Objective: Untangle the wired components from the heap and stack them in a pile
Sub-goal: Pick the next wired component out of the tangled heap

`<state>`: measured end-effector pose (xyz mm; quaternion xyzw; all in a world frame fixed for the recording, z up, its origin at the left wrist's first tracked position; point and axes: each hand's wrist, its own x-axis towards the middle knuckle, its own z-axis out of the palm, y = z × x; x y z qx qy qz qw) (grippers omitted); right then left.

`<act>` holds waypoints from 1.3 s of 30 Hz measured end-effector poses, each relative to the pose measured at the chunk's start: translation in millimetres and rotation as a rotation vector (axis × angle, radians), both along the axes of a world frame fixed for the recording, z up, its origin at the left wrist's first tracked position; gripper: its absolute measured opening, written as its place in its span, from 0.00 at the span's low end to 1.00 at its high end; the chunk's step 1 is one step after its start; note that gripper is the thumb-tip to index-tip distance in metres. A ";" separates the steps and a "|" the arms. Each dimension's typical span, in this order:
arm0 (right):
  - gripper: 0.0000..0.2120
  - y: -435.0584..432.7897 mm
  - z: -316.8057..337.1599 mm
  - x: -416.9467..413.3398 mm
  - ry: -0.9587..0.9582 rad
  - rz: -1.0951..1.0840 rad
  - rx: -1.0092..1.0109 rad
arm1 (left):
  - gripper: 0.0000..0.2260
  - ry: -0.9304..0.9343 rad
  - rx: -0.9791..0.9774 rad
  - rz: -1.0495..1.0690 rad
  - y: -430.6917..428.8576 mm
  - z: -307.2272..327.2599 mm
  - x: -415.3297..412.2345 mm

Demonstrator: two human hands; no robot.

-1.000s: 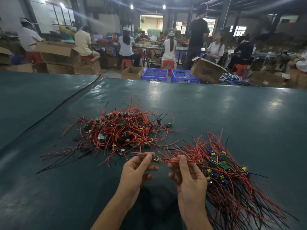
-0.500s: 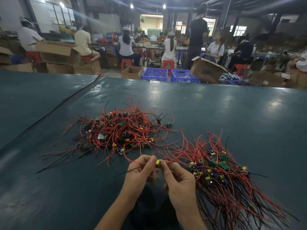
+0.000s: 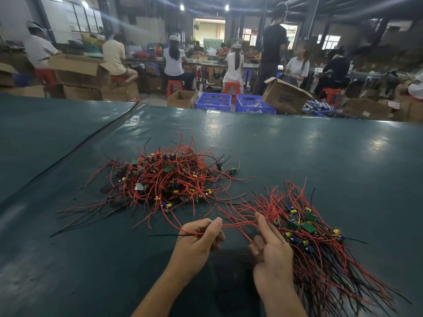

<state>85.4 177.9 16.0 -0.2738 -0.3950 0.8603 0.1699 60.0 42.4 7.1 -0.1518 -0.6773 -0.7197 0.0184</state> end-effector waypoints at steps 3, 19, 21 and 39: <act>0.03 8.6 2.6 1.2 0.024 -0.068 -0.094 | 0.17 -0.043 0.054 0.013 -0.2 -1.3 -1.0; 0.10 2.7 4.0 2.8 0.055 -0.015 0.086 | 0.17 -0.019 -0.011 -0.062 -7.9 2.7 -2.0; 0.11 3.9 4.5 5.1 0.102 -0.004 0.109 | 0.18 -0.056 0.008 -0.033 -6.2 1.8 -1.9; 0.35 -8.8 10.9 15.4 0.337 0.223 0.256 | 0.18 -0.393 0.497 -0.119 -9.8 9.3 -3.8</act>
